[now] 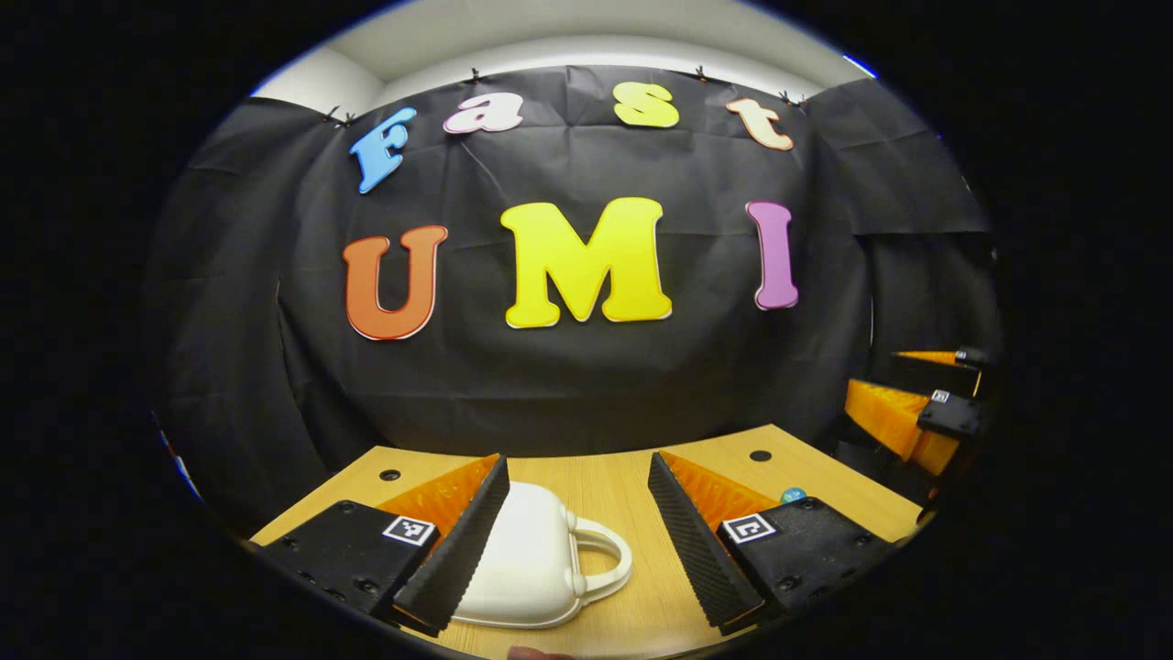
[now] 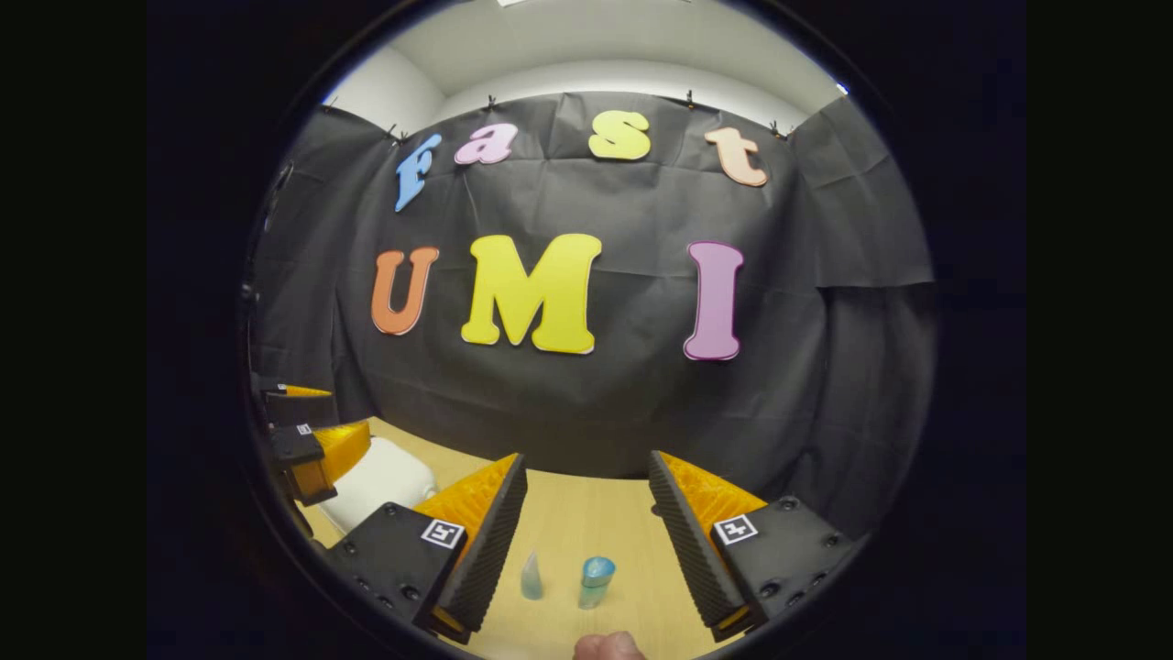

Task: First open the suitcase, pack the skin care products into it, and then close the suitcase.

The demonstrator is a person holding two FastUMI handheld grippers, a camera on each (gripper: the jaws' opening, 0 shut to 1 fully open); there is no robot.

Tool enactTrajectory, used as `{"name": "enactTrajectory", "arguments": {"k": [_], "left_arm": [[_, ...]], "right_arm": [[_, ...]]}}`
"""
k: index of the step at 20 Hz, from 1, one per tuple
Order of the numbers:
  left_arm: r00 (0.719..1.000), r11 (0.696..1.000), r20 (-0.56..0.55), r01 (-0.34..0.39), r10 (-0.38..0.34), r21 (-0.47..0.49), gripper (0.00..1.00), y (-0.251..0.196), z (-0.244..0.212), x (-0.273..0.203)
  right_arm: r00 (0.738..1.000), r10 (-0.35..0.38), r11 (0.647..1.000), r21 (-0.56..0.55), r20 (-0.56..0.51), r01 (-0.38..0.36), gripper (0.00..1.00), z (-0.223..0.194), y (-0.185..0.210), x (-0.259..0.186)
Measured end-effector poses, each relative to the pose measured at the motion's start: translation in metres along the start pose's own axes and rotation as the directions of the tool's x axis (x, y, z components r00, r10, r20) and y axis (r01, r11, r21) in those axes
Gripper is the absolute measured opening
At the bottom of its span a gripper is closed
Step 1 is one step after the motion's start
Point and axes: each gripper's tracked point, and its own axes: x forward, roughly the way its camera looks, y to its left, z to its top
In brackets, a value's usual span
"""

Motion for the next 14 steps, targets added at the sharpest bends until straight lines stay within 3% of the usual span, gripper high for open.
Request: {"name": "enactTrajectory", "arguments": {"k": [4, 7, 11, 14], "left_arm": [[0.996, 0.985, -0.073, 0.053, -0.042, 0.163, 0.99, -0.019, -0.037, 0.018], [0.986, 0.943, -0.160, 0.102, -0.052, 0.317, 0.99, -0.025, -0.073, 0.035], [0.951, 0.846, -0.310, 0.181, -0.020, 0.502, 0.98, -0.028, -0.125, 0.046], [0.927, 0.751, -0.372, 0.223, 0.033, 0.622, 0.98, -0.027, -0.149, 0.050]], "right_arm": [[0.999, -0.014, 1.000, -0.010, -0.039, 0.014, 0.80, -0.018, -0.027, -0.002], [0.998, -0.033, 0.999, -0.009, -0.060, 0.032, 0.80, -0.030, -0.050, -0.004], [0.996, -0.053, 0.998, 0.010, -0.078, 0.054, 0.80, -0.042, -0.076, -0.003], [0.994, -0.060, 0.998, 0.026, -0.093, 0.063, 0.80, -0.050, -0.095, -0.001]]}}
